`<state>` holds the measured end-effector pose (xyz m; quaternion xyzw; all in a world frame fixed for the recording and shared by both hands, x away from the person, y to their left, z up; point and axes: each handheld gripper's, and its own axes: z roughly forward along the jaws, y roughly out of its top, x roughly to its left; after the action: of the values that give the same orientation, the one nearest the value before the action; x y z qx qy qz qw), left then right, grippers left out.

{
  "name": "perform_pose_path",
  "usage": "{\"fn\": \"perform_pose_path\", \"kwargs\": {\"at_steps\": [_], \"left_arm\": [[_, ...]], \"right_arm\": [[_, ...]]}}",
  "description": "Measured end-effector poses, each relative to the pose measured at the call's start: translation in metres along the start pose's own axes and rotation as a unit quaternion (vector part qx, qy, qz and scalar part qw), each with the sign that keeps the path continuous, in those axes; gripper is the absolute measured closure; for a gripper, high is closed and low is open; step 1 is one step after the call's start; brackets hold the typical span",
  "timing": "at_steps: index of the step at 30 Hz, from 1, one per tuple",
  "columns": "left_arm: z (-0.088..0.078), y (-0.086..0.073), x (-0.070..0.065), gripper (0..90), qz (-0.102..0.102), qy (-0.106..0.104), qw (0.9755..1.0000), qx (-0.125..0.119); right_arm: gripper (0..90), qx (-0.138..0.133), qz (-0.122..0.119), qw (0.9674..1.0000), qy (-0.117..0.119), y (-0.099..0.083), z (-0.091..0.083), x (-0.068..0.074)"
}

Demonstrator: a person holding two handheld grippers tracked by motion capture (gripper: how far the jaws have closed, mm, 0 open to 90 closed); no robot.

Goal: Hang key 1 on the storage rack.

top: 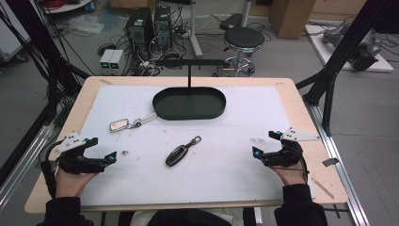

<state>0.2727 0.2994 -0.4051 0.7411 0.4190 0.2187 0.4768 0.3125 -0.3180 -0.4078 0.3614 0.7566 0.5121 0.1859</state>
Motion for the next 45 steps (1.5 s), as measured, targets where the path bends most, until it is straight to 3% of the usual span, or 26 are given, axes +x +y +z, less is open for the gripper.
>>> {"fn": "perform_pose_path", "kwargs": {"at_steps": [7, 15, 18, 20, 24, 27, 29, 36, 44, 45], "left_arm": [[0.003, 0.000, 0.001, 5.8, 0.003, 0.004, 1.0000, 0.007], [0.012, 0.002, -0.005, 5.8, 0.025, 0.014, 0.9991, 0.030], [0.013, 0.004, -0.005, 5.7, 0.024, 0.020, 0.9990, 0.033], [0.015, 0.009, -0.005, 5.8, 0.022, 0.019, 0.9990, 0.035], [0.022, 0.017, -0.006, 5.8, 0.041, 0.019, 0.9976, 0.053], [0.026, 0.024, -0.002, 5.8, 0.040, 0.012, 0.9977, 0.053], [0.029, 0.027, -0.001, 5.8, 0.047, 0.011, 0.9972, 0.057], [0.042, 0.041, 0.002, 5.8, 0.085, 0.006, 0.9918, 0.095], [0.046, 0.055, 0.012, 5.8, 0.074, -0.014, 0.9926, 0.096], [0.048, 0.056, 0.014, 7.4, 0.083, -0.011, 0.9914, 0.101]], "right_arm": [[0.8, -0.002, 0.003, 1.0000, -0.001, -0.001, 0.000, -0.001], [0.8, -0.004, 0.007, 0.9999, -0.007, -0.003, -0.005, 0.000], [0.8, -0.004, 0.012, 0.9999, -0.009, -0.004, -0.007, -0.001], [0.8, -0.011, 0.018, 0.9997, -0.008, -0.004, -0.008, -0.003], [0.8, -0.009, 0.015, 0.9998, -0.007, -0.004, -0.007, -0.002], [0.8, -0.008, 0.017, 0.9998, -0.004, -0.003, -0.007, 0.000], [0.8, -0.009, 0.017, 0.9998, -0.004, -0.003, -0.006, 0.000], [0.8, -0.007, 0.015, 0.9998, -0.008, -0.004, -0.006, 0.000], [0.8, -0.004, 0.016, 0.9998, -0.008, -0.004, -0.005, 0.000], [0.8, -0.002, 0.017, 0.9998, -0.008, -0.004, -0.005, 0.001]]}}
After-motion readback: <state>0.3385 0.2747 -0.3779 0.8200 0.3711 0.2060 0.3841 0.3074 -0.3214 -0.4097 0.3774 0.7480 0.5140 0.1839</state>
